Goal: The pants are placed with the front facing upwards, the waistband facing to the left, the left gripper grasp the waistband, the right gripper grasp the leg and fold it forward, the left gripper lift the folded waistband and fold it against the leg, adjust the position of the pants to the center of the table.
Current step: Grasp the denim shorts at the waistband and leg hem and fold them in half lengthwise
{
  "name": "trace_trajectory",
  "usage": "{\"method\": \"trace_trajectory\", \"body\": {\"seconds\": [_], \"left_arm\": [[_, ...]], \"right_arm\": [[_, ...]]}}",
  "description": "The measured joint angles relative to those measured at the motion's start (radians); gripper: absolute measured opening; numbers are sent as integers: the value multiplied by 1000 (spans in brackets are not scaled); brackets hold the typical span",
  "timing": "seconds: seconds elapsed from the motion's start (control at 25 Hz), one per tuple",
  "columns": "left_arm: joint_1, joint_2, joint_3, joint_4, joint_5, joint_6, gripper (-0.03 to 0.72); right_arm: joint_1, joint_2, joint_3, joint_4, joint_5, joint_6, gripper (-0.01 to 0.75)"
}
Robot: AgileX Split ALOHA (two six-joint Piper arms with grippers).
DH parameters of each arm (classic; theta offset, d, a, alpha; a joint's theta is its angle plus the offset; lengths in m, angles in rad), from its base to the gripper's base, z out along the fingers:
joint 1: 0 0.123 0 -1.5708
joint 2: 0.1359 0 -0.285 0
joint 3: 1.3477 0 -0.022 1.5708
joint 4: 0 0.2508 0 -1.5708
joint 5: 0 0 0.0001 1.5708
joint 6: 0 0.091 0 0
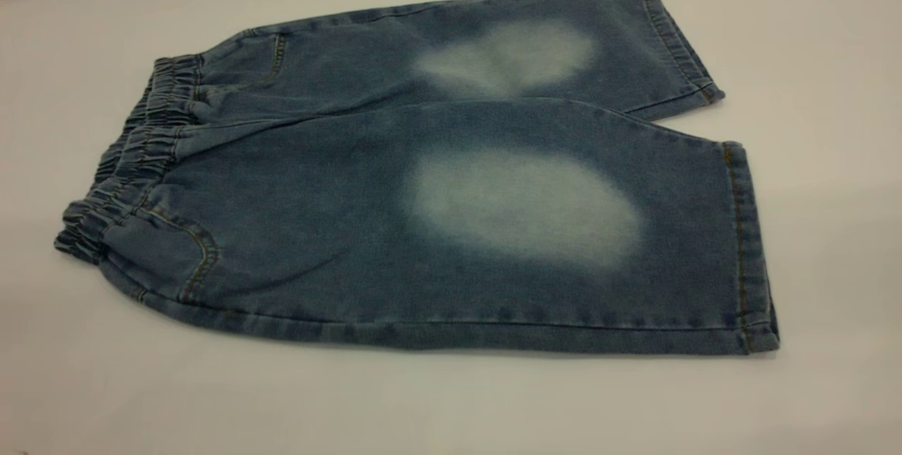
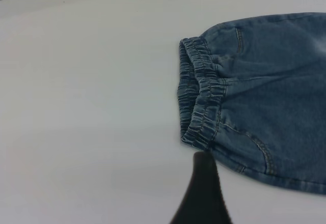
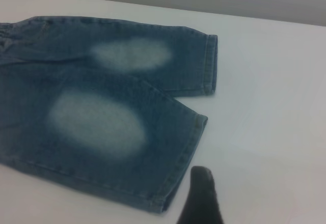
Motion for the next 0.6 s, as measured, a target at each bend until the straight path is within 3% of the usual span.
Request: {"method": "trace_trajectory", "body": {"seconds": [0.6], "left_arm": [[0, 2, 0, 1, 0, 2, 531]], "right_arm": [[1, 0, 1, 49, 0, 6, 479]]}}
